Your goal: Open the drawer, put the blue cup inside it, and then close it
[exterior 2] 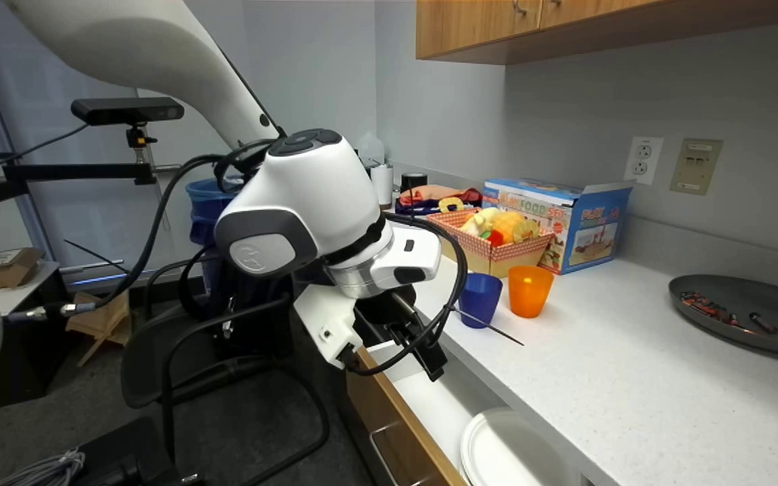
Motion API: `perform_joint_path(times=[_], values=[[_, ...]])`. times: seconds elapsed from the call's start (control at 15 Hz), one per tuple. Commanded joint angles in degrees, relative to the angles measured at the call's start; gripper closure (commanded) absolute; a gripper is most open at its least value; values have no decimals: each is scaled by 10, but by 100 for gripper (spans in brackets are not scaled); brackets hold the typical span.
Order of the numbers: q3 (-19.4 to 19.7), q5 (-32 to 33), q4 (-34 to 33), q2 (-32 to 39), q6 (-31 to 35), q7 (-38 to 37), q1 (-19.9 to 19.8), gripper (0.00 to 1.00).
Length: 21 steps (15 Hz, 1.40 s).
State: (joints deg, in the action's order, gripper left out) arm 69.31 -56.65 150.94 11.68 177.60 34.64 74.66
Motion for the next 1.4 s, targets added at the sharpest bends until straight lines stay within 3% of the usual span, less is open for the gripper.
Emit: perform_joint_path(times=[0.0,0.27,0.33,0.93,1.13,1.33], values=[[-128,143,-2,-29,4,-123,-148,0],[-281,282,-11,-21,-2,-251,-316,0],[-284,191,-28,0,-14,-184,-303,0],[-500,54,-111,82,-32,-89,-511,0],[-553,17,-141,126,-30,-53,-567,0],[-578,16,-151,158,-24,-44,-594,0]])
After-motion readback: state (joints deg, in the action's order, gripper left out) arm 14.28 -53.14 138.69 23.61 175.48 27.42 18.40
